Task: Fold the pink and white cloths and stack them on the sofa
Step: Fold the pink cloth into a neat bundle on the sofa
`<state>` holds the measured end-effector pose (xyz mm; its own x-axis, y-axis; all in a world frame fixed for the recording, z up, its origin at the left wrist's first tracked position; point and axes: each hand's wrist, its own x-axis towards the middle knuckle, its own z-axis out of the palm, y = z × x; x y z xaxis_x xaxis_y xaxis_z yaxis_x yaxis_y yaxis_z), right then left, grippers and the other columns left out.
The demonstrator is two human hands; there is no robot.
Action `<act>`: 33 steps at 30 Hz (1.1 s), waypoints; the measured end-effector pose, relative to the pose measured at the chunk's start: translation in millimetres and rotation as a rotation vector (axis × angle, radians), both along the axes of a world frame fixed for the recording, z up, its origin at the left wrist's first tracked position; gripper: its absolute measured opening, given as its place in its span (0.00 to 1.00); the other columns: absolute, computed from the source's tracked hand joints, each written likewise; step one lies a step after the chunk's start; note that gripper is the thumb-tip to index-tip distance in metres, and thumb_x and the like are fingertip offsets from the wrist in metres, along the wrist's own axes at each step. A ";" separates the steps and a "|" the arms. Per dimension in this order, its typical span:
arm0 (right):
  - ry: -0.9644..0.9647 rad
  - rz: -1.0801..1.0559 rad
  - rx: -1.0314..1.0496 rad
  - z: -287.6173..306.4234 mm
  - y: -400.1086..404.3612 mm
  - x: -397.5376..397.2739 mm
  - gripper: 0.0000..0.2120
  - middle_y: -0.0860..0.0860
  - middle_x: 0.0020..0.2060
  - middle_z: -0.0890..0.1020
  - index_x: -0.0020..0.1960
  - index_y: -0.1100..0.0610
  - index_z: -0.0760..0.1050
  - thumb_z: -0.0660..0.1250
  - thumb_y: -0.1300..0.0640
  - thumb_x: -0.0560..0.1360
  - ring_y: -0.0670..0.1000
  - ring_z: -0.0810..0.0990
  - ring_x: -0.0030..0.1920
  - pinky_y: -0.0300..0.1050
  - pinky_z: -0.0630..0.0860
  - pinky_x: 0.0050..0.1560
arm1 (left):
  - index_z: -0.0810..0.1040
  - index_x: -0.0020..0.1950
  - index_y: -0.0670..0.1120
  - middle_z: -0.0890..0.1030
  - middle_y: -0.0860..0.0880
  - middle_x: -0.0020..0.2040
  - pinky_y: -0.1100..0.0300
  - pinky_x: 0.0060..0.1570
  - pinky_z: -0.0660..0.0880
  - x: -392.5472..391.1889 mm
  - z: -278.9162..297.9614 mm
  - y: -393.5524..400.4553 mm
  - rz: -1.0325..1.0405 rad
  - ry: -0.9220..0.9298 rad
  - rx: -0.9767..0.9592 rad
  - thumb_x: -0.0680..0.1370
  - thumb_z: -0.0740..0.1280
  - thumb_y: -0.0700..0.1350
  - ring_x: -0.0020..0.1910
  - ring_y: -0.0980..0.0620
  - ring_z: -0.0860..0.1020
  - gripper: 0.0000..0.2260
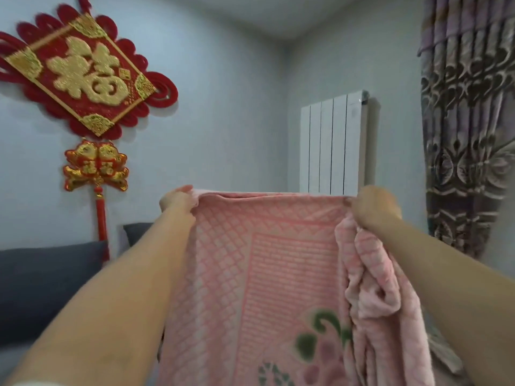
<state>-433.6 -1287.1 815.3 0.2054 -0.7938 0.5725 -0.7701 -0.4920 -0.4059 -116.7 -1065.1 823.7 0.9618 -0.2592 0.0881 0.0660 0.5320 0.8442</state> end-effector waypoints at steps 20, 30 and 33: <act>0.313 -0.026 -0.522 -153.5 289.1 18.2 0.21 0.62 0.29 0.76 0.38 0.60 0.74 0.58 0.47 0.81 0.61 0.77 0.28 0.43 0.61 0.32 | 0.78 0.43 0.49 0.83 0.48 0.44 0.58 0.37 0.82 142.3 -172.9 216.7 -0.498 0.009 0.014 0.80 0.55 0.33 0.42 0.50 0.82 0.17; 0.761 0.282 0.378 -508.0 402.4 34.8 0.05 0.49 0.40 0.82 0.44 0.48 0.76 0.65 0.48 0.71 0.55 0.82 0.34 0.45 0.76 0.30 | 0.75 0.58 0.36 0.75 0.39 0.58 0.49 0.55 0.73 133.3 -528.2 393.6 -0.529 0.569 0.851 0.83 0.50 0.28 0.44 0.46 0.76 0.15; 0.785 0.199 0.687 -573.7 408.4 1.0 0.24 0.49 0.43 0.82 0.58 0.47 0.76 0.79 0.49 0.65 0.58 0.83 0.31 0.46 0.74 0.26 | 0.78 0.56 0.38 0.77 0.39 0.59 0.48 0.50 0.77 149.4 -565.0 398.6 -0.449 0.495 1.031 0.81 0.55 0.28 0.46 0.43 0.77 0.13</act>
<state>-432.7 -878.6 241.6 0.4846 -0.8078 -0.3355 -0.8679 -0.4920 -0.0688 32.7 -666.5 258.6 0.6407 -0.3078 -0.7033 0.5043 -0.5220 0.6879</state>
